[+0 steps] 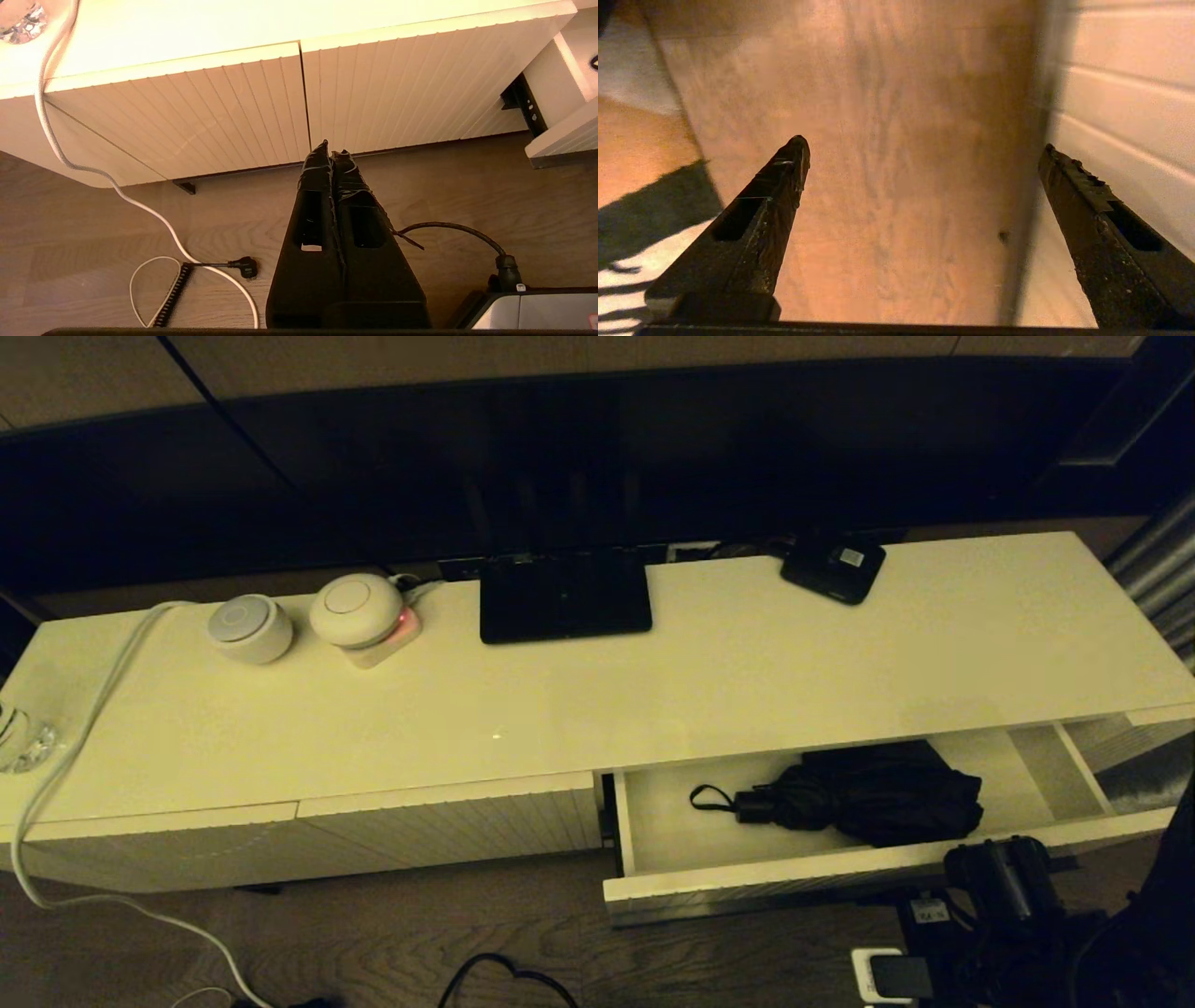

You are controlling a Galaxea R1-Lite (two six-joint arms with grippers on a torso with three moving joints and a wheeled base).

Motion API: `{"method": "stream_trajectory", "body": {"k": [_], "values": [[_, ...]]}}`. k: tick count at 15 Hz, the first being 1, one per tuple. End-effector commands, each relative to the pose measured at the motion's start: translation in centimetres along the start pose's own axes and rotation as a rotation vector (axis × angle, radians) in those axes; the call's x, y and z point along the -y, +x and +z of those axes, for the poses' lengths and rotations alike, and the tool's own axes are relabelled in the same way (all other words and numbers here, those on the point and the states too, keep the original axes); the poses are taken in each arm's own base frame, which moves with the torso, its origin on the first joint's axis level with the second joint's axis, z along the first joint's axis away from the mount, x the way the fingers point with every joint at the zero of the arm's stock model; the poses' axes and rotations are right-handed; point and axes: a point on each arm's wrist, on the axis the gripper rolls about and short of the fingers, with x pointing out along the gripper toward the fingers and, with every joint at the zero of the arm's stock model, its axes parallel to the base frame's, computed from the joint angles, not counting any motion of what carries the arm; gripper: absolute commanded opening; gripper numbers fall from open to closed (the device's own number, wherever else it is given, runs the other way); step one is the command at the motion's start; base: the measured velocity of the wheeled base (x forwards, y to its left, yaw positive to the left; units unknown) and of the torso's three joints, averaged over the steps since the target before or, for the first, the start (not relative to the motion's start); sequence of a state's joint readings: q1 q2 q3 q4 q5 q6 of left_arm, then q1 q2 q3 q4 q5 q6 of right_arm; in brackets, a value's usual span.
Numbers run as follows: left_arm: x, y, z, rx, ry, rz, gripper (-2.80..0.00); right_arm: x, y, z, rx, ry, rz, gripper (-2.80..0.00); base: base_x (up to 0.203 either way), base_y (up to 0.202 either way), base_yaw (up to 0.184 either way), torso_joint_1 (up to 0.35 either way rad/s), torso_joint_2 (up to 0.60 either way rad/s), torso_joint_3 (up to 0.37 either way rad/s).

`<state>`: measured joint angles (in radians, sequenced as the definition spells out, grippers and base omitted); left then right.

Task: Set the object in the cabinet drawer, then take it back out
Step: Open the drawer

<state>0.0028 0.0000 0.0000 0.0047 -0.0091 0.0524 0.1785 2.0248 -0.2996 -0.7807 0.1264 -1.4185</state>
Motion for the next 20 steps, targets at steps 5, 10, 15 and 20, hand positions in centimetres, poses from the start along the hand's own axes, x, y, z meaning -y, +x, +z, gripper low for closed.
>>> {"method": "stream_trajectory", "body": {"k": [5, 10, 15, 20], "values": [[0.0, 0.0, -0.1, -0.003, 0.001, 0.0, -2.8, 1.2, -3.9, 0.8, 0.033, -0.037, -0.198, 0.0, 0.0, 0.0, 0.0, 0.0, 0.0, 0.0], [0.0, 0.0, -0.1, -0.003, 0.001, 0.0, -2.8, 1.0, -9.3, 0.8, 0.029, -0.018, -0.294, -2.8, 0.0, 0.0, 0.0, 0.0, 0.0, 0.0], [0.0, 0.0, -0.1, -0.003, 0.0, 0.0, -2.8, -1.6, -15.3, 1.1, 0.03, 0.046, -0.237, -2.8, 0.0, 0.0, 0.0, 0.0, 0.0, 0.0], [0.0, 0.0, -0.1, -0.003, 0.0, 0.0, -2.8, -1.6, -21.9, 2.0, 0.055, 0.646, -0.153, -2.8, 0.0, 0.0, 0.0, 0.0, 0.0, 0.0]]}}
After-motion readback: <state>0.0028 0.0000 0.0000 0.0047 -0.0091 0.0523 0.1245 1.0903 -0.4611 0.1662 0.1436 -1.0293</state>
